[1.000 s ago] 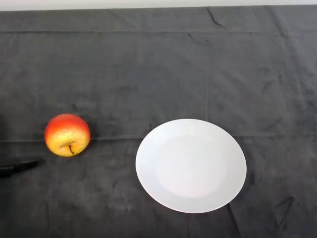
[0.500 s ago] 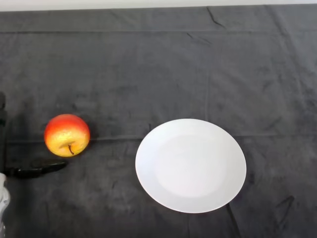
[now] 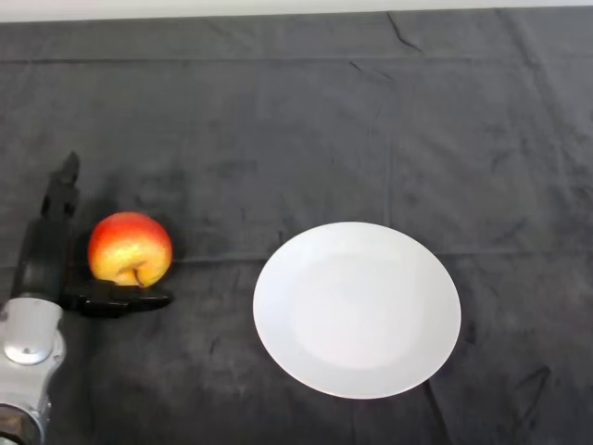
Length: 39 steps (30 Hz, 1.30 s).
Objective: Move the apple to the plate
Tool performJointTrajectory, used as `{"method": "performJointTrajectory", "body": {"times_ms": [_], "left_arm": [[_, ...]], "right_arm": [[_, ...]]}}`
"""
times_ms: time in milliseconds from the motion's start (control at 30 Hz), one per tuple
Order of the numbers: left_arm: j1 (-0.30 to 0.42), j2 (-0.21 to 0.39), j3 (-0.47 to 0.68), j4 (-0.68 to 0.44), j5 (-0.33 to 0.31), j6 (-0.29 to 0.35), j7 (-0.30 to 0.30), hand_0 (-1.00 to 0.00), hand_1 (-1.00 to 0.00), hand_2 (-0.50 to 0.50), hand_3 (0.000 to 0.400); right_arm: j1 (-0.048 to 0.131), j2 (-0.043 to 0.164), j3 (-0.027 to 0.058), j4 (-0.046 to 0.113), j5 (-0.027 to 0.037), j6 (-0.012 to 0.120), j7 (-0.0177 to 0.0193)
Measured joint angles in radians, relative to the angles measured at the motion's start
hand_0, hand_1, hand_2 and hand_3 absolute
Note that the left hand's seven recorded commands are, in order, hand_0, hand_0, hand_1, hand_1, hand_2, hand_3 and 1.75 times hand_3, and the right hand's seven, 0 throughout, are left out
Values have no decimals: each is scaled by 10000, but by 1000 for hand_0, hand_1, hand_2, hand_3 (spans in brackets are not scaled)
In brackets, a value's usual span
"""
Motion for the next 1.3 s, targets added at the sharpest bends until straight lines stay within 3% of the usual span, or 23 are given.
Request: {"method": "performJointTrajectory", "body": {"times_ms": [300,333,400,433,500,533,567,600,633,667,733,1300], "left_arm": [[-71,-130,-88,-7,106,-1,-93,-8,0,-4,3],[-78,-130,-90,-7,105,-1,-151,-173,0,-86,69],[-88,-130,-97,-8,106,0,-257,-380,0,-190,152],[-88,-130,-103,-8,106,-1,-321,-576,0,-288,231],[-89,-130,-126,-8,106,-1,-417,-824,0,-412,329],[-90,-130,-169,-8,106,-2,-456,-906,-31,-437,362],[-93,-130,-248,-9,106,-4,-481,-1000,-224,-388,400],[-103,-129,-332,-9,107,-5,-521,-1000,-349,-325,400],[-106,-131,-390,-9,111,-5,-564,-1000,-404,-298,400],[-105,-133,-420,-9,115,-5,-589,-1000,-576,-212,400],[-105,-142,-445,-9,122,-5,-616,-1000,-643,-178,400],[-114,-139,-450,-10,137,6,-620,-1000,-800,-100,400]], "right_arm": [[0,0,0,0,0,0,0],[0,0,0,0,0,0,0],[0,0,0,0,0,0,0],[0,0,0,0,0,0,0],[0,0,0,0,0,0,0],[0,0,0,0,0,0,0],[0,0,0,0,0,0,0],[0,0,0,0,0,0,0],[0,0,0,0,0,0,0],[0,0,0,0,0,0,0],[0,0,0,0,0,0,0],[0,0,0,0,0,0,0]]}}
